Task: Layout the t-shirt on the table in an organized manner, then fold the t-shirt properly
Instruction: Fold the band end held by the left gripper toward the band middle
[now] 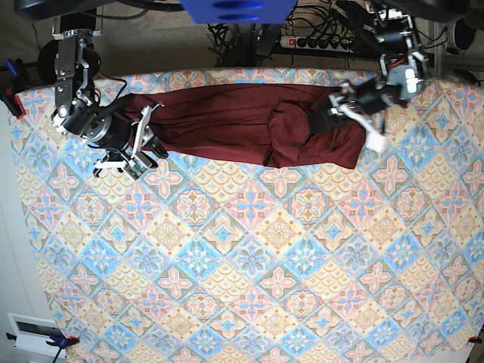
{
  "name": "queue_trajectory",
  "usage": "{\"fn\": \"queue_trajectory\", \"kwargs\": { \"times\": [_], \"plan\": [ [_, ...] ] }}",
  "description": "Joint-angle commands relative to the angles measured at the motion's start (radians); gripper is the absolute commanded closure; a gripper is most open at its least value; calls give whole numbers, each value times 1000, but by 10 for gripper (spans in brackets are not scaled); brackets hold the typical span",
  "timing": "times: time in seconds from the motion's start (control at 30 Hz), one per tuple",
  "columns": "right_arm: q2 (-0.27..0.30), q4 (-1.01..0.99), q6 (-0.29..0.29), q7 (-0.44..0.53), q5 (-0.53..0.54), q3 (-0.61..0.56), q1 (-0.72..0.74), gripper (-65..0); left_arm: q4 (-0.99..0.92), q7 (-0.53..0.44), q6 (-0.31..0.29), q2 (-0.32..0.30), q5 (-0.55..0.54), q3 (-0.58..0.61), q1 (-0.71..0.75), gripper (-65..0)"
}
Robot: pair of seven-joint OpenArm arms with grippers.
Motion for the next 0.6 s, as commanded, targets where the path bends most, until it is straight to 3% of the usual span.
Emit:
{"fn": "queue_trajectory", "kwargs": {
  "times": [0.0, 0.13, 0.3, 0.57],
  "plan": [
    [11, 17, 0, 21, 13, 7, 12, -155, 4, -19, -3, -3, -8, 8, -13, -308],
    [11, 17, 0, 21, 13, 7, 12, -155, -4, -19, -3, 39, -2, 26, -21, -270],
    [11, 17, 0, 21, 13, 7, 12, -155, -2, -19, -4, 63, -5, 131, -48, -131],
    [11, 17, 0, 21, 13, 7, 13, -155, 53, -15, -4, 106, -4, 229, -50, -143]
  ]
}}
